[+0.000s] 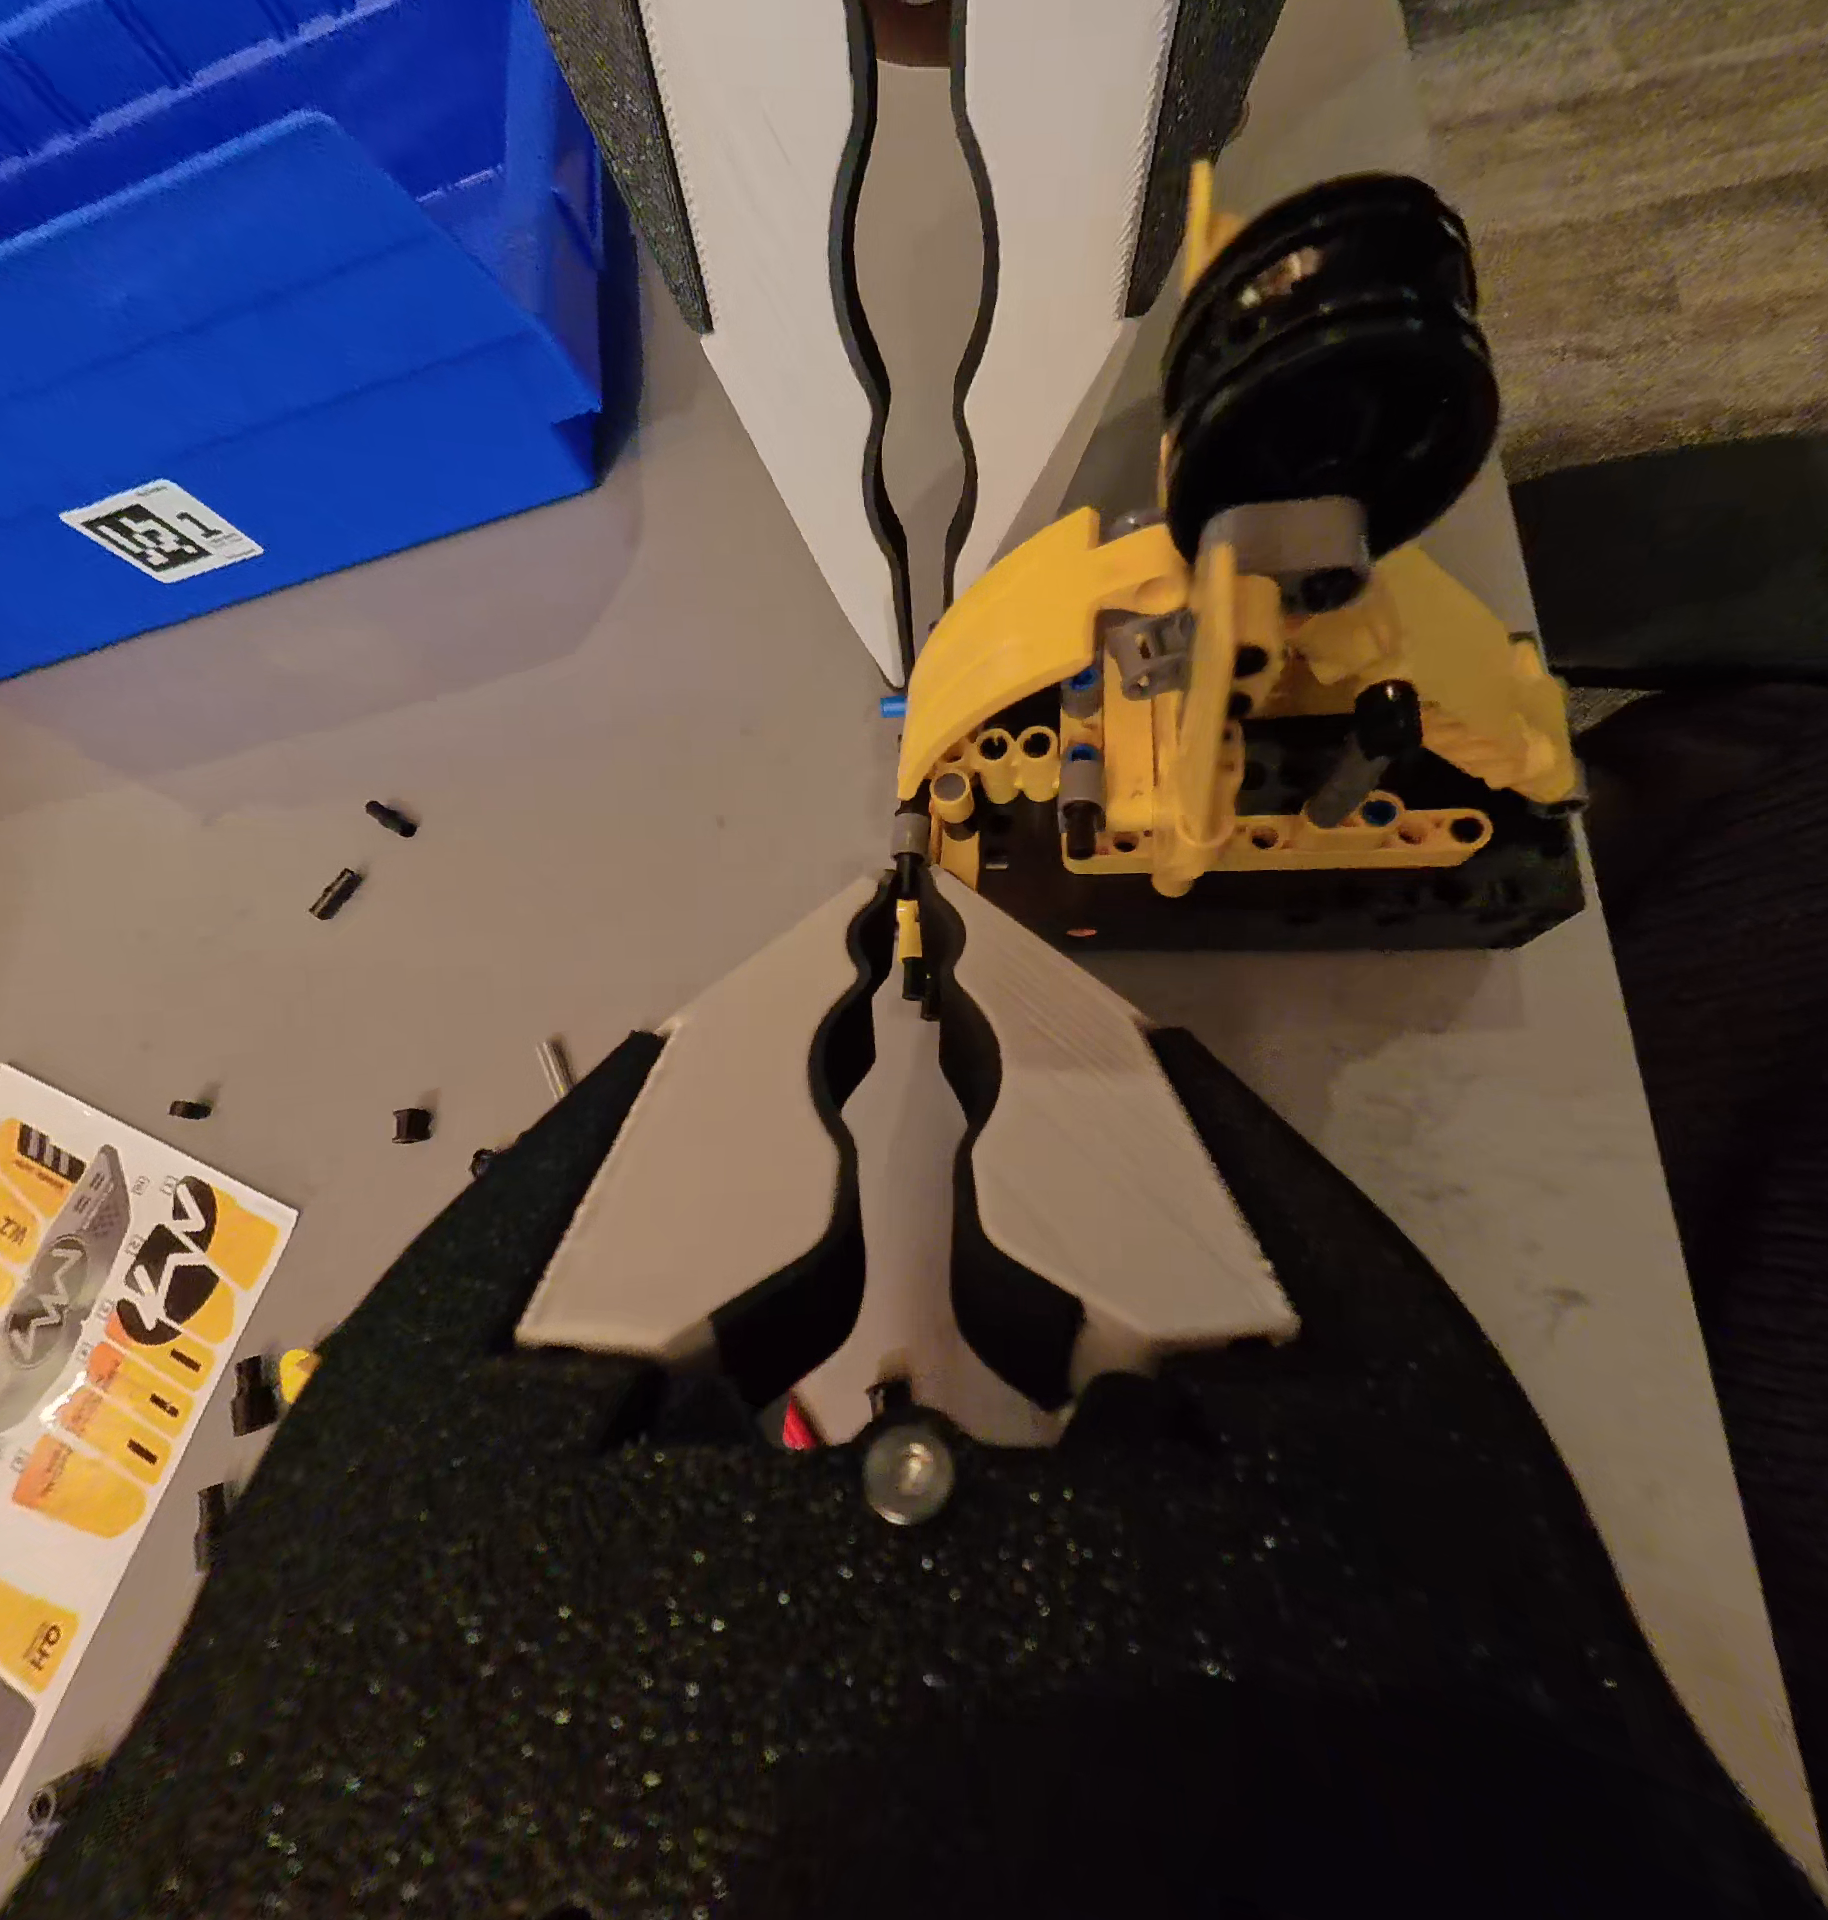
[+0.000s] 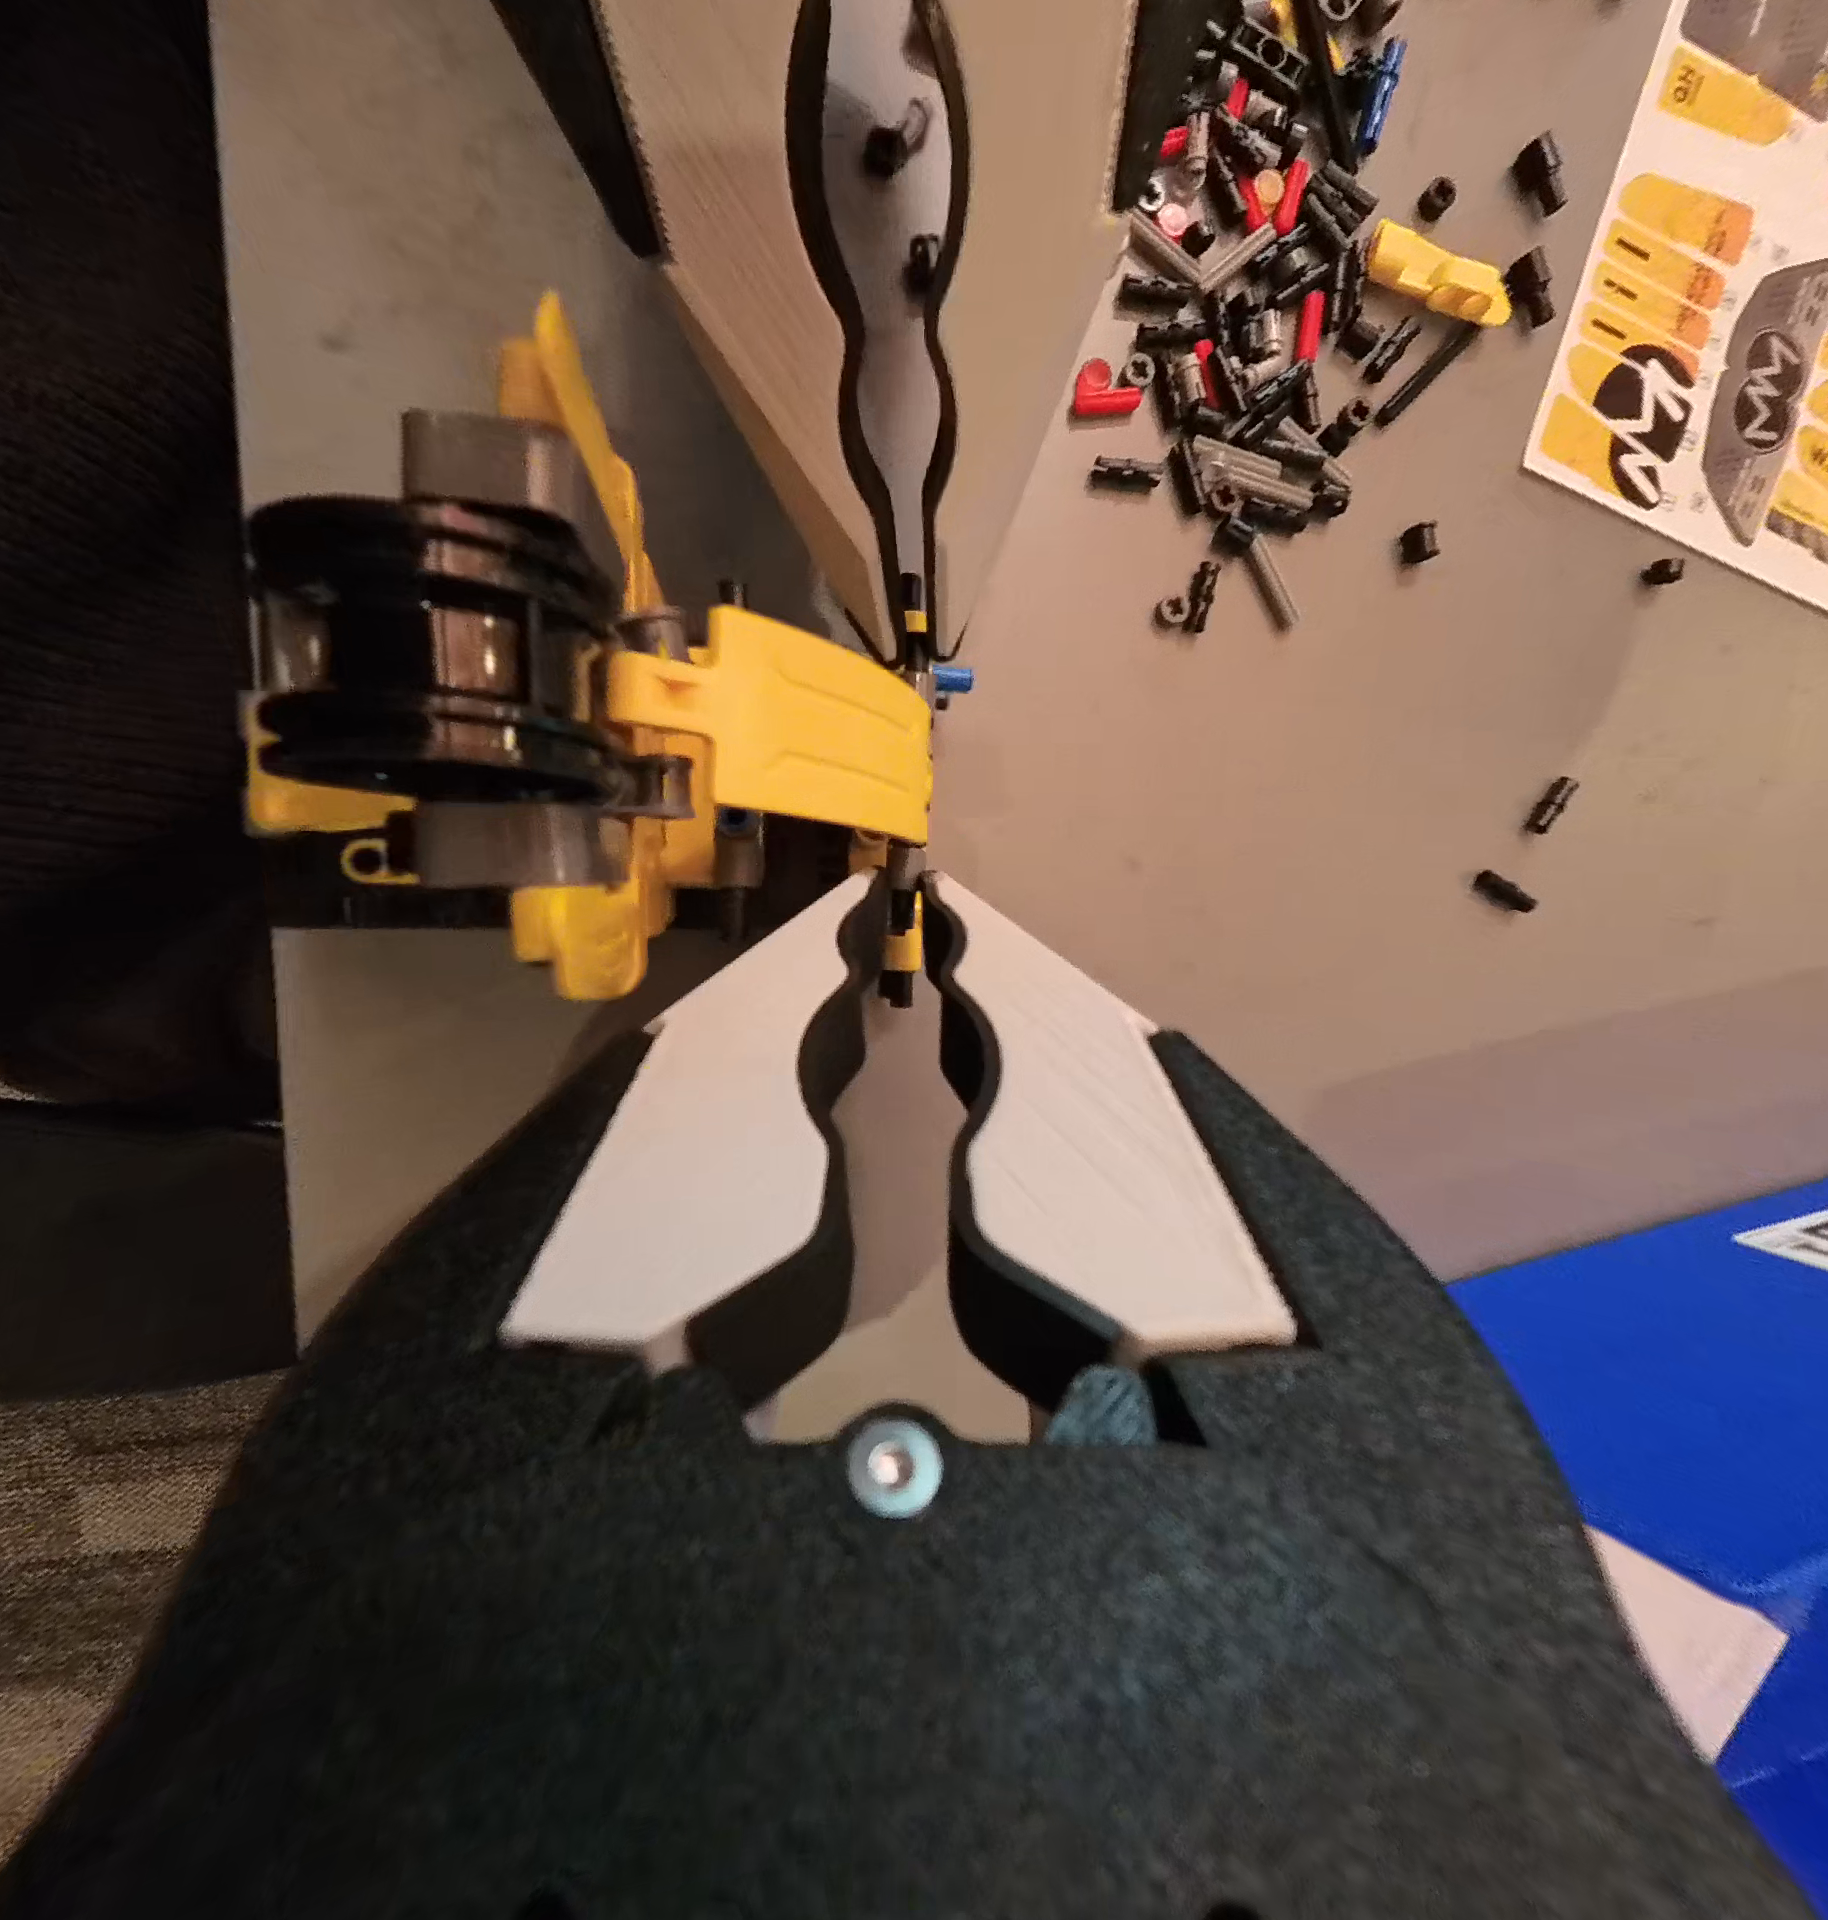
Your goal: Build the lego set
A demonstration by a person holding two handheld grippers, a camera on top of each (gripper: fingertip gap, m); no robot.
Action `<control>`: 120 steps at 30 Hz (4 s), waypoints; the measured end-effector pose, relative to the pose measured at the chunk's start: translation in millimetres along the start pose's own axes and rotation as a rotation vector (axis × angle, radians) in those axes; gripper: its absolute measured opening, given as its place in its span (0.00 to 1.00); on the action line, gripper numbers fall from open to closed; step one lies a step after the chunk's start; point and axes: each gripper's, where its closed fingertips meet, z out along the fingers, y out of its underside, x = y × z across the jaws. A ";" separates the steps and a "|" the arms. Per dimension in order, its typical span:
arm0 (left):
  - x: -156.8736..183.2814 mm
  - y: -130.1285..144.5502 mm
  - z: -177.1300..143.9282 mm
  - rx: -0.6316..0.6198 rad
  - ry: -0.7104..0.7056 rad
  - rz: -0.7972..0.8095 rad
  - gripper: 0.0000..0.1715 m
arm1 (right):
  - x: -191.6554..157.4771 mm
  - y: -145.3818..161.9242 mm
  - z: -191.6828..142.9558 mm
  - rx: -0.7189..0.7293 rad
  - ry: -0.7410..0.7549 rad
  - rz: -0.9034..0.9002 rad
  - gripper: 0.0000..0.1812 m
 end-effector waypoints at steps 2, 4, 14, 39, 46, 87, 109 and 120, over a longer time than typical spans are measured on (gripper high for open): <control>-0.3 0.7 0.1 0.008 0.007 -0.012 0.02 | 0.4 -0.2 0.4 0.004 -0.013 0.011 0.03; 2.1 0.2 -1.0 0.010 0.031 -0.041 0.02 | 0.0 -0.8 0.3 0.008 -0.025 0.020 0.03; 6.4 -4.6 0.3 0.065 -0.033 -0.076 0.10 | -2.0 -1.6 0.2 0.004 0.042 -0.013 0.03; 9.6 -3.8 -1.5 0.139 0.028 -0.322 0.03 | -1.5 -9.4 3.0 0.088 -0.091 0.043 0.03; 11.0 -4.1 -1.7 0.156 0.009 -0.440 0.03 | -1.5 -10.3 3.3 0.117 -0.179 0.081 0.03; 16.5 -0.3 0.4 0.104 -0.174 -0.317 0.03 | -2.1 -9.9 8.9 0.075 -0.215 -0.059 0.03; 21.7 -4.4 -9.3 0.175 -0.104 -0.443 0.05 | -9.2 -5.2 1.6 0.178 -0.097 -0.245 0.03; 21.2 -14.1 -7.3 0.220 -0.068 -0.483 0.05 | -8.7 -6.9 2.3 0.116 -0.078 -0.259 0.03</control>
